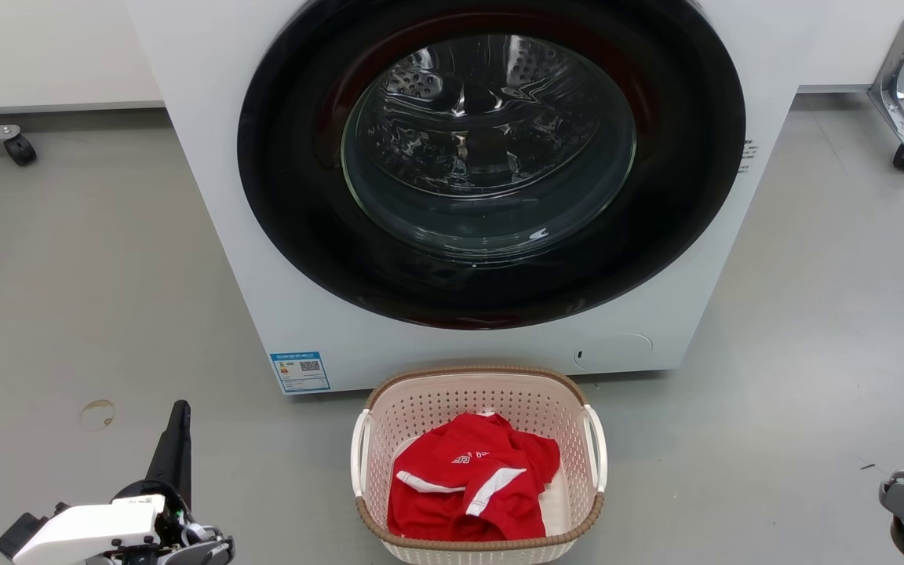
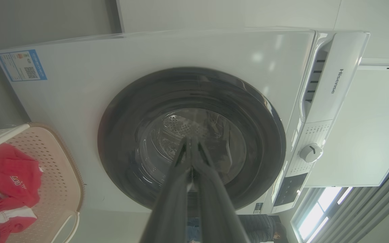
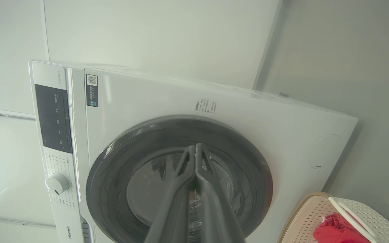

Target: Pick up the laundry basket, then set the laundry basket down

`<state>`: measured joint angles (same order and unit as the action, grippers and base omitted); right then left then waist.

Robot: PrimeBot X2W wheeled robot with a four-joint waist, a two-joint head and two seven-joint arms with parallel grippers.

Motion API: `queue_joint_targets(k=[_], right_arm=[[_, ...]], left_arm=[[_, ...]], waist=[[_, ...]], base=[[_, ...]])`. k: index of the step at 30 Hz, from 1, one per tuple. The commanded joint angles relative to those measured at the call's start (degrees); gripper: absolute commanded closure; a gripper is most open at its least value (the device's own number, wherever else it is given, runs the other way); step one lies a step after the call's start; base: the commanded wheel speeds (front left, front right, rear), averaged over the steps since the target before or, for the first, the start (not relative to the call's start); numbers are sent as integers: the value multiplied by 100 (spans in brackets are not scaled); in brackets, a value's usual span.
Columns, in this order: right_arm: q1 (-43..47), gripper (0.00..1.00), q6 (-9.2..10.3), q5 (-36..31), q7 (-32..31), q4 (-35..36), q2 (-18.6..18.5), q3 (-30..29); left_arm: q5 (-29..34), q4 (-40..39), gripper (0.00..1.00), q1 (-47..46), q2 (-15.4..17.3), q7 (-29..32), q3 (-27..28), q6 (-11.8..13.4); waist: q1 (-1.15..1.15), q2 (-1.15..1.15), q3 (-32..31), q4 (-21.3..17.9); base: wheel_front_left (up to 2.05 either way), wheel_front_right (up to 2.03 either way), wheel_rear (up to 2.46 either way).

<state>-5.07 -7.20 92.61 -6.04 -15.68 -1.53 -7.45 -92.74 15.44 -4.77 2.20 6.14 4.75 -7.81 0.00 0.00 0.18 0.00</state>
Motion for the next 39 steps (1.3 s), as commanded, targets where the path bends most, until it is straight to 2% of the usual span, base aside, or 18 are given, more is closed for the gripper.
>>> queue_joint_targets(k=[1,7,8,11,19,23,39], right_arm=[[-112,100,-29,-49,-49,166,-136,89],[-112,100,-29,-49,-49,166,-136,89],[2,0,0,1,0,-24,9,1],[113,0,1,1,4,-167,158,27],[91,0,-1,-20,98,-127,142,145],[81,0,-2,-37,157,-108,133,219],[-11,0,-5,-308,443,-131,49,537]], left_arm=[[61,-141,100,-142,69,38,181,32],[61,-141,100,-142,69,38,181,32],[-2,26,0,2,-4,-2,-2,-2],[-4,210,0,68,-67,-7,-10,-2],[-34,135,0,97,-59,-107,-57,0],[-52,87,0,123,-55,-169,-88,1],[68,21,0,177,8,-422,-244,6]], waist=[[0,0,0,0],[0,0,0,0],[0,0,0,0],[0,0,0,0],[13,0,-11,1],[1,0,0,0],[0,0,-3,-4]], base=[[0,0,0],[0,0,0],[0,0,0],[0,0,0],[0,0,0],[0,0,0],[0,0,0]])
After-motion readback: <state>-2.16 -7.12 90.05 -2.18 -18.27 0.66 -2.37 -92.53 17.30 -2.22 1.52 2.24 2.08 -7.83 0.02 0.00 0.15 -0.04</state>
